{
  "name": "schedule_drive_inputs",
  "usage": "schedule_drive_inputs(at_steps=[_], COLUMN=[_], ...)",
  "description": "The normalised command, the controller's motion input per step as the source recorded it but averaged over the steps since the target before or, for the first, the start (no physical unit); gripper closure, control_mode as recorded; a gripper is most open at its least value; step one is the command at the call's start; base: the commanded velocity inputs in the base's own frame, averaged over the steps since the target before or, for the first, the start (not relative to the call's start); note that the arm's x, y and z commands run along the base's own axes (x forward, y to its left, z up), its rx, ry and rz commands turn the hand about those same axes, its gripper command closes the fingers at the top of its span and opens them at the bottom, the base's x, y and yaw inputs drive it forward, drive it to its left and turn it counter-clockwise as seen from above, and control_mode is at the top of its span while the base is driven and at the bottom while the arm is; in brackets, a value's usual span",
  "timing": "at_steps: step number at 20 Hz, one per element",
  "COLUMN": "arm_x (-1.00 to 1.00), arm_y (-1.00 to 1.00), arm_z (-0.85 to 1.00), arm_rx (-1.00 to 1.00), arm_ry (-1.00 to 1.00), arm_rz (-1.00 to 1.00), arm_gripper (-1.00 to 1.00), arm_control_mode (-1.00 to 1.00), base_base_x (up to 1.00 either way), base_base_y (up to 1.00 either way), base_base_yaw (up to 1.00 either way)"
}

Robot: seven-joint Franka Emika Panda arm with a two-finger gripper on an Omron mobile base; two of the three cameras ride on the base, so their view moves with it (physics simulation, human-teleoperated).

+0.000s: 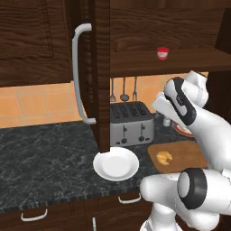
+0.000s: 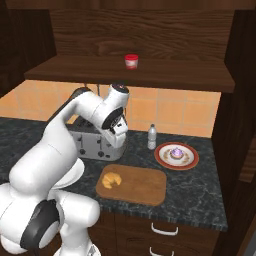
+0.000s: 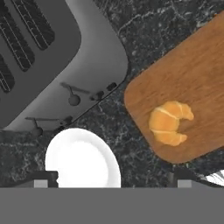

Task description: From the different types of pastries on the counter, select a croissant and place it on the cutting board. Then retrieve a jar of jam from the cabinet and place it alongside the croissant on the cutting board.

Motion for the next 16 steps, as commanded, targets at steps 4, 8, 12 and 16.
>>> schedule_drive_inputs(at_steps=[4, 8, 12, 16], arm_x=[0.0, 0.01, -0.03, -0.25], arm_y=[0.0, -0.01, 0.0, 0.0], arm_z=[1.0, 1.0, 0.88, 0.77], arm_rx=[-0.11, 0.0, -0.08, -0.31], arm_ry=[-0.46, -0.54, -0.65, -0.68], arm_rz=[0.08, 0.0, 0.0, 0.0], arm_gripper=[-1.0, -1.0, -1.0, -1.0], arm_control_mode=[-1.0, -1.0, -1.0, -1.0], base_base_x=[0.0, 0.0, 0.0, 0.0], base_base_y=[0.0, 0.0, 0.0, 0.0], base_base_yaw=[0.0, 0.0, 0.0, 0.0])
